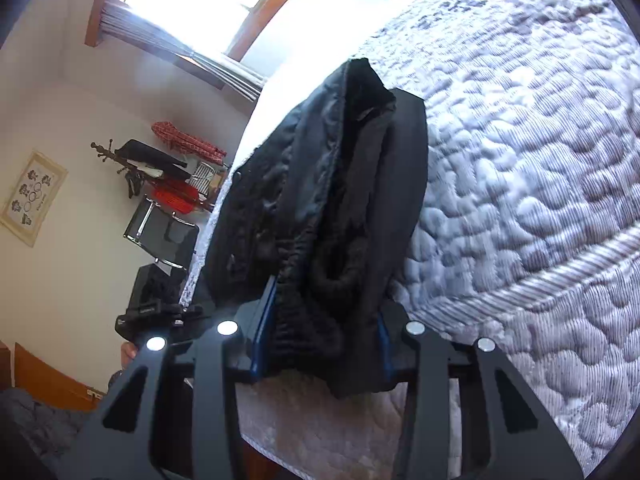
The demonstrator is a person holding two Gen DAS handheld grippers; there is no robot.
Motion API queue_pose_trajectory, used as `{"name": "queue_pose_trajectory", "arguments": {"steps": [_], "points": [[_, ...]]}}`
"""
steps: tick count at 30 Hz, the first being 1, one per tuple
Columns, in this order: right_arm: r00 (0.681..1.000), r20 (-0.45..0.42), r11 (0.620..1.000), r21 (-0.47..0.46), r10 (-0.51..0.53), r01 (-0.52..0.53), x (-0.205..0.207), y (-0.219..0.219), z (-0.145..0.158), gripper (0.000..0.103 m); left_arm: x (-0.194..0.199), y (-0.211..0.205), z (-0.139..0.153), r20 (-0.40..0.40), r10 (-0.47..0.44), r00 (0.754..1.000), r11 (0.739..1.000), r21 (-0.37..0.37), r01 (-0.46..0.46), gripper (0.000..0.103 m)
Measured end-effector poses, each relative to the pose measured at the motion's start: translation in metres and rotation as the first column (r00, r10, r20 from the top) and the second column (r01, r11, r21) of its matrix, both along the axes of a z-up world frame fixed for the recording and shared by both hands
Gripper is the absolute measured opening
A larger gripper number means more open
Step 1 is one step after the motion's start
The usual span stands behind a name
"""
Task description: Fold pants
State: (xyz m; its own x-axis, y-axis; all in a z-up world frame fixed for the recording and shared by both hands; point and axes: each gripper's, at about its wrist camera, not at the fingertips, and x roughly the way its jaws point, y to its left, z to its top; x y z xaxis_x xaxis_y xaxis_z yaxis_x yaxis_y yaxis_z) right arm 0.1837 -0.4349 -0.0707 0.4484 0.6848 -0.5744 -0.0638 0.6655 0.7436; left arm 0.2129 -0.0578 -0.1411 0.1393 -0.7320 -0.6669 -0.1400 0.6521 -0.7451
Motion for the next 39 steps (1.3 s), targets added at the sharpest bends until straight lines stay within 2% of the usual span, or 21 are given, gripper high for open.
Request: {"name": "queue_pose_trajectory", "arguments": {"steps": [9, 13, 25, 29, 39], "points": [[0.996, 0.066, 0.999, 0.01, 0.052, -0.052, 0.035, 0.036, 0.028, 0.039, 0.012, 0.034, 0.012, 0.058, 0.062, 0.996, 0.998, 0.0, -0.062, 0.047], [0.994, 0.082, 0.997, 0.013, 0.077, -0.078, 0.057, 0.048, 0.03, 0.038, 0.02, 0.052, 0.016, 0.083, 0.098, 0.992, 0.995, 0.001, -0.099, 0.046], [0.99, 0.052, 0.99, 0.036, 0.135, -0.137, 0.14, 0.097, 0.007, 0.039, 0.049, 0.109, 0.014, 0.12, 0.186, 0.975, 0.98, 0.041, -0.192, 0.047], [0.991, 0.026, 0.991, 0.043, 0.129, -0.13, 0.153, 0.099, -0.006, 0.039, 0.056, 0.118, 0.011, 0.133, 0.189, 0.973, 0.98, 0.04, -0.195, 0.047], [0.992, 0.008, 0.991, 0.042, 0.125, -0.125, 0.176, 0.114, -0.016, 0.039, 0.064, 0.132, 0.007, 0.143, 0.204, 0.968, 0.977, 0.034, -0.211, 0.049]]}}
